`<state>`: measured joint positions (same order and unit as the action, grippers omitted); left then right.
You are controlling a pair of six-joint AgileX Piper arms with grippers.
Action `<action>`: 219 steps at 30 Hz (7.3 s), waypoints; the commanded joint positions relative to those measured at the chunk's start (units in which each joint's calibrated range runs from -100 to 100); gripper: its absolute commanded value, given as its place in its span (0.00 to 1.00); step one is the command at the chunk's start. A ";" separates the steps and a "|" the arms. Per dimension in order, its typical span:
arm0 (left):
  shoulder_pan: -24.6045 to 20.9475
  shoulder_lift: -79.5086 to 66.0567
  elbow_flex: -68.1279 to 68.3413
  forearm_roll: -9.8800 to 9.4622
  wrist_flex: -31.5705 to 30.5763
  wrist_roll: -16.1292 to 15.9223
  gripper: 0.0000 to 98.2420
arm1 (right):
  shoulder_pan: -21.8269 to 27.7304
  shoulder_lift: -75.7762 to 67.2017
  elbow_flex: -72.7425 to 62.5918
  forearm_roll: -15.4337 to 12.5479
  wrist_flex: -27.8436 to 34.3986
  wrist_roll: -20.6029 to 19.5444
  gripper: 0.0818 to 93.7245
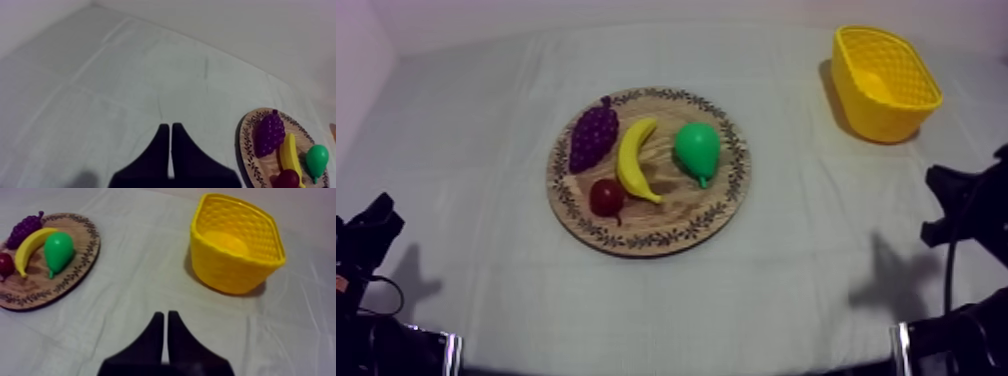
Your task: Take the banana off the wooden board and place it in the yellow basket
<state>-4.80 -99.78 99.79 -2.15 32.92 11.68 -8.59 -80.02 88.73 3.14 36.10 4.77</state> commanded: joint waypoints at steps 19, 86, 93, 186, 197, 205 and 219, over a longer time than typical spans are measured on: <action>-0.01 -0.05 -0.01 -0.03 -0.01 0.02 0.00 | -16.55 37.56 -50.18 5.49 17.73 -10.86 0.01; -0.01 -0.05 -0.01 -0.03 -0.01 0.02 0.00 | -33.05 95.71 -111.69 10.69 59.94 -28.89 0.46; -0.01 -0.05 -0.01 -0.03 -0.01 0.02 0.00 | -32.88 96.62 -111.76 10.37 59.20 -29.01 0.68; -0.01 -0.05 -0.01 -0.03 -0.01 0.02 0.00 | -17.29 101.97 -103.70 14.88 44.75 -24.46 0.14; -0.01 -0.05 -0.01 -0.03 -0.01 0.02 0.00 | -5.64 97.85 -101.12 17.09 38.62 -21.05 0.13; -0.01 -0.05 -0.01 -0.03 -0.01 0.02 0.00 | 2.31 97.62 -97.21 18.75 31.53 -18.29 0.14; -0.01 -0.05 -0.01 -0.03 -0.01 0.02 0.00 | 9.91 97.55 -81.60 19.18 19.25 -12.56 0.13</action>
<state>-4.80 -99.78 99.79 -2.15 32.92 11.68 1.13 17.14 4.41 22.66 57.63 -8.59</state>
